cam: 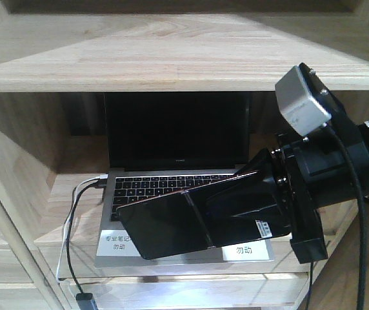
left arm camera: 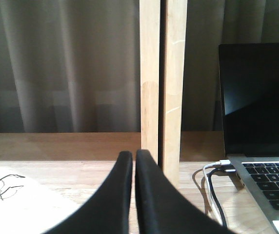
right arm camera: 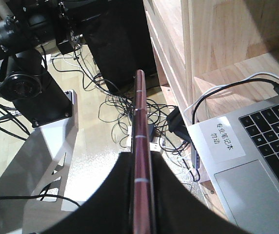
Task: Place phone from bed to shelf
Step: 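Bring the held black phone up to the shelf beside the laptop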
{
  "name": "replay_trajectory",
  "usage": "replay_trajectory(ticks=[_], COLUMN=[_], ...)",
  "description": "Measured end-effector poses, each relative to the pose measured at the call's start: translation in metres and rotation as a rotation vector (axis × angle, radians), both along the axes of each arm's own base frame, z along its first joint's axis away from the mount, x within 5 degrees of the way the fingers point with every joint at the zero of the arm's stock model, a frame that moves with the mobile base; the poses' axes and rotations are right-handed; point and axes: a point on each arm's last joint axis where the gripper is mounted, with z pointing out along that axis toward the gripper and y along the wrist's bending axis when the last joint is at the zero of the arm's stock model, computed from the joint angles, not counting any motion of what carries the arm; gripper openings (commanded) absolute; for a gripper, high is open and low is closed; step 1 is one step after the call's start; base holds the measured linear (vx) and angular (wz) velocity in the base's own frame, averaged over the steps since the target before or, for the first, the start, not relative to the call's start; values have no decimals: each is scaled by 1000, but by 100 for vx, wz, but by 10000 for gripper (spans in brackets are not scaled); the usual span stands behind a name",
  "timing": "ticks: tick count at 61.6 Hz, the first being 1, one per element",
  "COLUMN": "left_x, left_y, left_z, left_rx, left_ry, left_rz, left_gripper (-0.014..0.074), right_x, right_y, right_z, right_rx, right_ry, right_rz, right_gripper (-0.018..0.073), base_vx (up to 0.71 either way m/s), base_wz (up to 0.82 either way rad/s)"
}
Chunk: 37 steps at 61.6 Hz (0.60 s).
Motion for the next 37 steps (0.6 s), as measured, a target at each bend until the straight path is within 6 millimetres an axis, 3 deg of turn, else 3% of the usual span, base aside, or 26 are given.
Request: replay_trajectory(ticks=[37], left_x=[0], left_y=[0], left_z=[0], left_rx=[0], left_ry=[0], left_rz=[0], left_gripper=[1], right_x=[0], right_y=[0], right_z=[0], right_rx=[0], right_ry=[0], right_rz=[0], right_gripper=[-2], base_vx=[0], base_wz=[0])
